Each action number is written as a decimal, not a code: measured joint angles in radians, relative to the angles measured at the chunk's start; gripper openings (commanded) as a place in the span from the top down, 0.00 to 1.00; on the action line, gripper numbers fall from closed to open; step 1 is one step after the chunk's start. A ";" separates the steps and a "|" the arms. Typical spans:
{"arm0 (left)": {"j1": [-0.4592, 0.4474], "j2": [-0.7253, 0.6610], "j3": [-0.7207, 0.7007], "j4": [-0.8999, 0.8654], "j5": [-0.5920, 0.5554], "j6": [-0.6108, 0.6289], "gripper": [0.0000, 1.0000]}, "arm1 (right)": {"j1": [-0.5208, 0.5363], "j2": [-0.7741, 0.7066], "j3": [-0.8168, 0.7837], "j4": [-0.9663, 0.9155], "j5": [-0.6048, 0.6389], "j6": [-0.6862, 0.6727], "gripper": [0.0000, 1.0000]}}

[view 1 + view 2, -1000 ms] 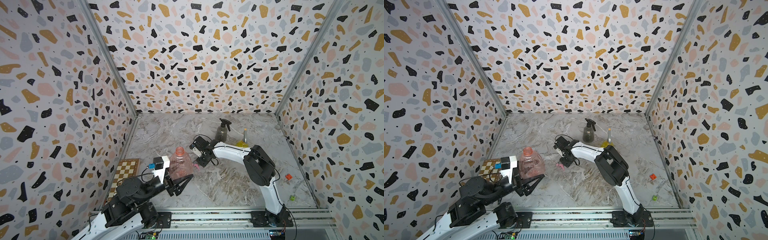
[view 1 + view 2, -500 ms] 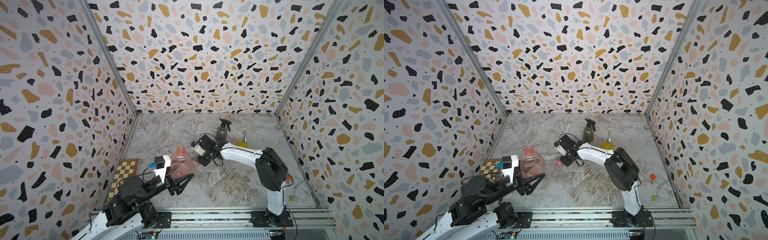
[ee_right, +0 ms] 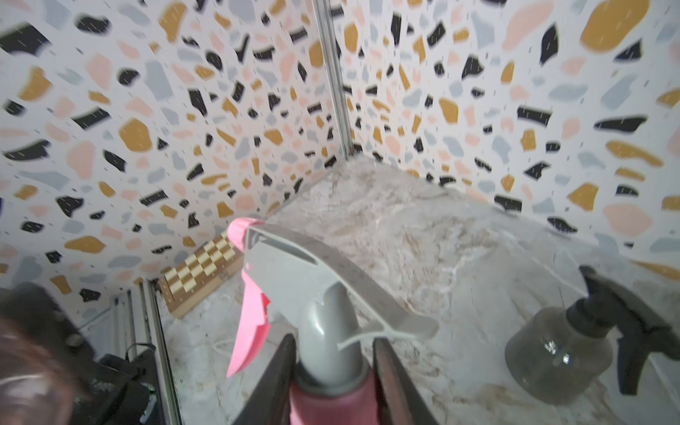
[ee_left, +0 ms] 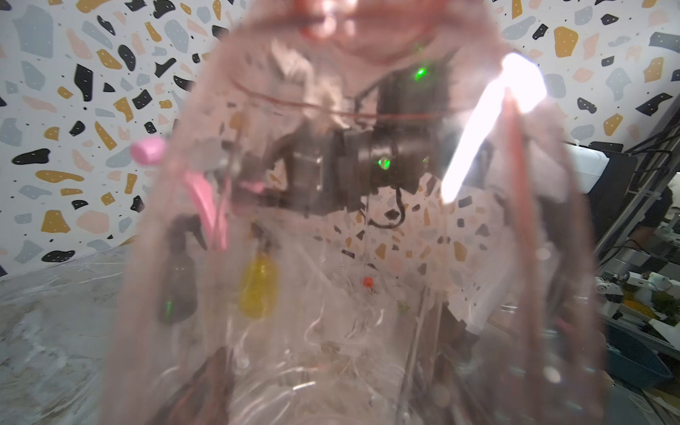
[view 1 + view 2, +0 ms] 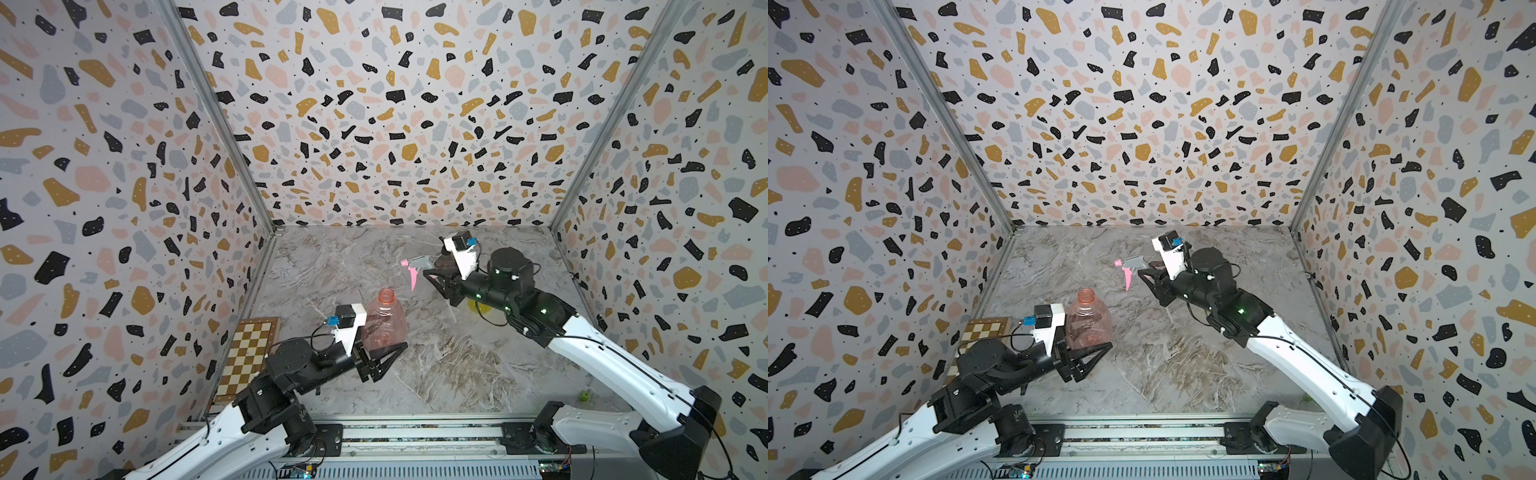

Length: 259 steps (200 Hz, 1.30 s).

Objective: Attach spray nozzles to spray bottles
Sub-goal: Pick up the spray nozzle from the center of the board, then insert the spray nozzle into the spray bottle.

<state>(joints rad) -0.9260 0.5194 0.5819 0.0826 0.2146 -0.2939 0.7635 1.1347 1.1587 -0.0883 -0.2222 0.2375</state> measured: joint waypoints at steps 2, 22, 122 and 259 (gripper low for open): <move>0.000 0.006 -0.003 0.008 0.005 0.002 1.00 | 0.000 -0.012 0.001 0.008 -0.003 0.003 0.76; 0.000 0.058 -0.021 0.079 0.056 0.016 1.00 | 0.000 -0.081 0.009 0.076 -0.032 0.020 0.76; 0.000 0.286 -0.103 0.375 0.223 0.047 1.00 | 0.080 -0.161 0.034 0.508 -0.214 0.144 0.76; 0.000 0.266 -0.103 0.420 0.309 0.044 1.00 | 0.166 -0.019 0.034 0.704 -0.245 0.209 0.78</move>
<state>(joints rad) -0.9257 0.7856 0.4793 0.5030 0.5232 -0.2497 0.9291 1.1152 1.1927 0.6155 -0.4675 0.4461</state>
